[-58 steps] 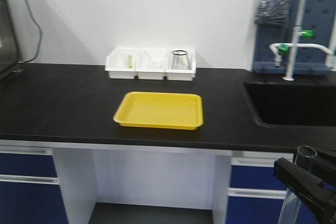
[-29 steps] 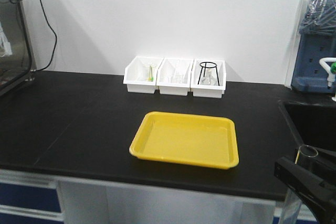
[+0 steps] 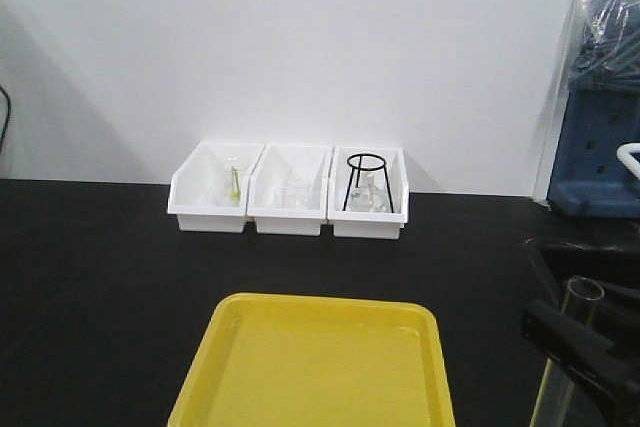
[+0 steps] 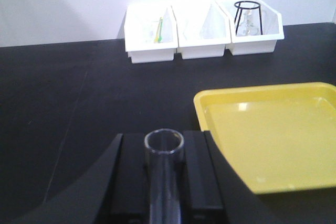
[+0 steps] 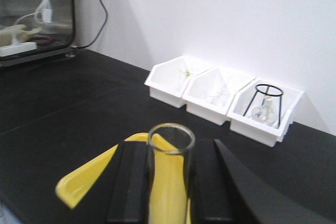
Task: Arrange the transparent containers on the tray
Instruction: 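Drive the base up to the yellow tray on the counter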
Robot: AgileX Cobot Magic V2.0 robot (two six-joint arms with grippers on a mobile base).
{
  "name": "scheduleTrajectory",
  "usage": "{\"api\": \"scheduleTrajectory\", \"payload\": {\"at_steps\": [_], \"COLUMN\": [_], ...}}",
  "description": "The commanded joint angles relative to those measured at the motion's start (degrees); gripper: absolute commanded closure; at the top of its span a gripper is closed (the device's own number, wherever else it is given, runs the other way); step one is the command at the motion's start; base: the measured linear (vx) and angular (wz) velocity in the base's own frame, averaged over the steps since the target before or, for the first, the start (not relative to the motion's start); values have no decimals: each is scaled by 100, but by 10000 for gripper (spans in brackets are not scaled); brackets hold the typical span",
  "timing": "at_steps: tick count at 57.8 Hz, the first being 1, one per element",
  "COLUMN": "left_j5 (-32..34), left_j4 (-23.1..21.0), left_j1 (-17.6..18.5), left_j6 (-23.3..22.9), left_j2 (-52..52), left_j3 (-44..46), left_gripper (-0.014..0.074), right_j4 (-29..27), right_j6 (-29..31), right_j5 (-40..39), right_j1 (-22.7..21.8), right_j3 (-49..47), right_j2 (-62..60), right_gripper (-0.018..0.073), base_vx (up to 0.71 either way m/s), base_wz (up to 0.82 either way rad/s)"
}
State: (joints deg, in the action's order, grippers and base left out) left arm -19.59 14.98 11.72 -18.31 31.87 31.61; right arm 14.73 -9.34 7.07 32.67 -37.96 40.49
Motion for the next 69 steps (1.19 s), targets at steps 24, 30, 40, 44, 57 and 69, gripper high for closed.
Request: {"api": "scheduleTrajectory", "payload": {"at_steps": [24, 30, 40, 44, 57, 69], "left_j5": [445, 445, 445, 445, 445, 445], "left_j4": [-8, -8, -8, -8, -8, -8], "left_j1": [25, 25, 25, 25, 25, 25], "left_j6": [-2, -2, -2, -2, -2, -2], "left_j2": [5, 5, 5, 5, 5, 5], "left_j3": [162, 162, 162, 162, 162, 162], "left_gripper": [600, 600, 600, 600, 600, 600], "right_j4": [48, 48, 48, 48, 48, 48], "right_j6": [29, 29, 29, 29, 29, 29], "right_j5": [-484, -484, -484, -484, -484, -484], "right_j1": [-5, -5, -5, -5, -5, -5], "right_j3": [-178, -178, -178, -178, -178, -178], "right_j2": [-5, -5, -5, -5, -5, -5], "right_gripper": [571, 571, 571, 571, 571, 571], "base_vx": [34, 22, 14, 8, 4, 0], "base_wz": [-17, -17, -12, -7, -3, -1]}}
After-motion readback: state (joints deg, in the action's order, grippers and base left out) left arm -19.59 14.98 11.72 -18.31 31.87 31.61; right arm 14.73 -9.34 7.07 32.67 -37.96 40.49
